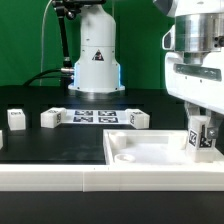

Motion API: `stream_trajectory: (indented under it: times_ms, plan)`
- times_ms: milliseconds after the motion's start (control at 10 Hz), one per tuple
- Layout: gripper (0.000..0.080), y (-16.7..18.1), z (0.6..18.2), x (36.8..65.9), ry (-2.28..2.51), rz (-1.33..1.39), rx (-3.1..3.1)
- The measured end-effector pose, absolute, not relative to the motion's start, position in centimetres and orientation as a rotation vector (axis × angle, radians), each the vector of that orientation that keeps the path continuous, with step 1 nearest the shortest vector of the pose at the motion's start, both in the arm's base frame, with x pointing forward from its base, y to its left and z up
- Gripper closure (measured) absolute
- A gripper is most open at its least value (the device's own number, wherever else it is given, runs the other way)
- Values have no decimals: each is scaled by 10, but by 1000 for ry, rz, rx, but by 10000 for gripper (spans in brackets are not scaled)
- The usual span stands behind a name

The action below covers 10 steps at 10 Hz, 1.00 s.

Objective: Assemble one leg

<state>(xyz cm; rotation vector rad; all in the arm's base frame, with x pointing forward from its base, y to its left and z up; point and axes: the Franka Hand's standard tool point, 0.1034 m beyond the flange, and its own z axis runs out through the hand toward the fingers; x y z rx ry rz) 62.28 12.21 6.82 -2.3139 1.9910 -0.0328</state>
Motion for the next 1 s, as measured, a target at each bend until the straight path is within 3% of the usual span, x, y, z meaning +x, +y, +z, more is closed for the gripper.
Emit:
stream_trajectory:
  times_ms: [100,200,300,1000]
  plan:
    - [451,122,68,623,1974,-33,-2329]
    - [234,120,69,624,1871,-26,-2421]
    - [175,119,69,625,1859,-31,-2427]
    - [150,130,69,622,1107,-67,-2876]
